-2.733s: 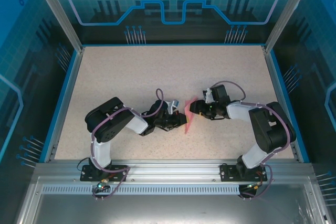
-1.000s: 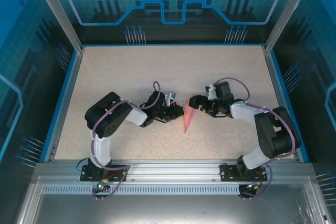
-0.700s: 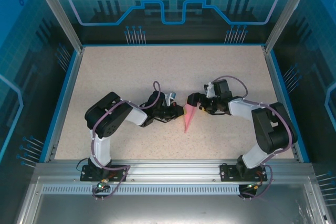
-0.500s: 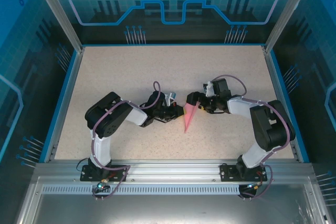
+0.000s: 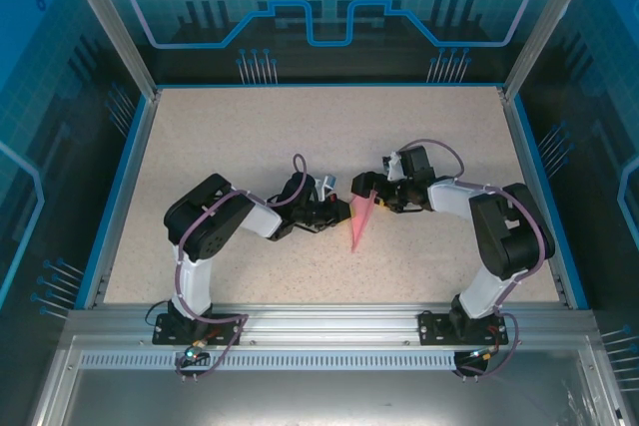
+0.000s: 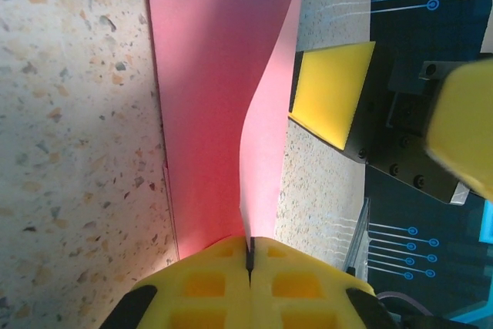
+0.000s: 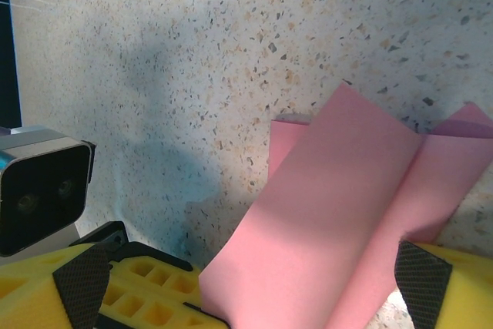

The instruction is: Fold a paper plane with a square sheet of paper (fold left side to right side)

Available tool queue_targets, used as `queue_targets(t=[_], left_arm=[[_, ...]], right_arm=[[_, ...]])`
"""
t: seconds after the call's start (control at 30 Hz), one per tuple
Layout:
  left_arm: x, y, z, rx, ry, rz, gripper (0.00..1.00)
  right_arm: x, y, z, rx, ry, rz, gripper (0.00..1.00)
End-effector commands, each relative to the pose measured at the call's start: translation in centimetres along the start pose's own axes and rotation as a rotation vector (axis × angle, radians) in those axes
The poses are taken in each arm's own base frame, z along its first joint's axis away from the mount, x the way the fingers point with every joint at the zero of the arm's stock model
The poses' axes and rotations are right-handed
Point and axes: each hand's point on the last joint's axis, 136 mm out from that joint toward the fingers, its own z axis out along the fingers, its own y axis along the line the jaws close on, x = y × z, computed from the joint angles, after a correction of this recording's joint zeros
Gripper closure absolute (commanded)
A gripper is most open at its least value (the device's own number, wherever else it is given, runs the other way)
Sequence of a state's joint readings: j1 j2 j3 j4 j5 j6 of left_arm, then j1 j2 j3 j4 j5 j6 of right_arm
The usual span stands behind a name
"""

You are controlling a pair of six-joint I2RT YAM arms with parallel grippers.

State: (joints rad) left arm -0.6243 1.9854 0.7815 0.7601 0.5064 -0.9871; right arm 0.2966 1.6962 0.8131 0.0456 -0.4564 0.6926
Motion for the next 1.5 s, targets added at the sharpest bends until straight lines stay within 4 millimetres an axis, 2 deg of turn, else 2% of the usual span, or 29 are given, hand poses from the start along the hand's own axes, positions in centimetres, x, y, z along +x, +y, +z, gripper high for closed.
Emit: queue_targets(t=[0.0, 0.17, 0.23, 0.27, 0.7, 0.9, 1.03, 1.13, 1.17, 1.27, 1.33, 1.47], left_arm=[[-0.2, 0.3, 0.4, 0.005, 0.018, 0.028, 0.98], [-0.7, 0.6, 0.4, -0.002, 0.013, 0.030, 0.98], [-0.7, 0.7, 0.5, -0.009, 0.015, 0.032, 0.99], [-0.9, 0.7, 0.5, -0.011, 0.016, 0.034, 0.99], [-1.0, 1.7, 1.1, -0.030, 0.032, 0.028, 0.99], [-0.8, 2.5, 1.3, -0.048, 0.039, 0.015, 0.98], [-0.6, 3.0, 1.3, -0.065, 0.045, 0.001, 0.99], [-0.6, 3.1, 1.3, -0.069, 0.046, -0.002, 0.98], [-0.6, 3.1, 1.3, -0.071, 0.047, -0.004, 0.99], [-0.6, 3.2, 1.4, -0.072, 0.050, -0.005, 0.99], [-0.5, 3.3, 1.4, -0.075, 0.054, -0.007, 0.98], [-0.4, 3.3, 1.5, -0.076, 0.062, -0.007, 0.99]], right_arm=[[0.0, 0.5, 0.6, -0.011, 0.019, -0.005, 0.01], [0.7, -0.7, 1.1, 0.051, 0.061, 0.012, 0.01], [1.5, -1.7, 1.3, 0.092, 0.094, 0.022, 0.01], [0.8, -1.2, 1.4, 0.098, 0.089, 0.009, 0.01], [2.0, -2.6, 1.9, 0.173, 0.144, 0.001, 0.01], [1.0, -1.0, 0.9, 0.129, 0.097, -0.047, 0.01], [-0.1, 0.2, -1.0, 0.133, 0.033, -0.088, 0.01], [-0.3, 0.2, -2.3, 0.159, -0.003, -0.100, 0.02], [-0.3, 0.3, -2.6, 0.158, -0.009, -0.101, 0.04], [-0.1, 1.3, -2.5, 0.104, -0.003, -0.103, 0.23], [0.2, 1.7, -2.0, 0.072, 0.014, -0.093, 0.38], [0.4, 1.8, -0.9, 0.057, 0.044, -0.082, 0.58]])
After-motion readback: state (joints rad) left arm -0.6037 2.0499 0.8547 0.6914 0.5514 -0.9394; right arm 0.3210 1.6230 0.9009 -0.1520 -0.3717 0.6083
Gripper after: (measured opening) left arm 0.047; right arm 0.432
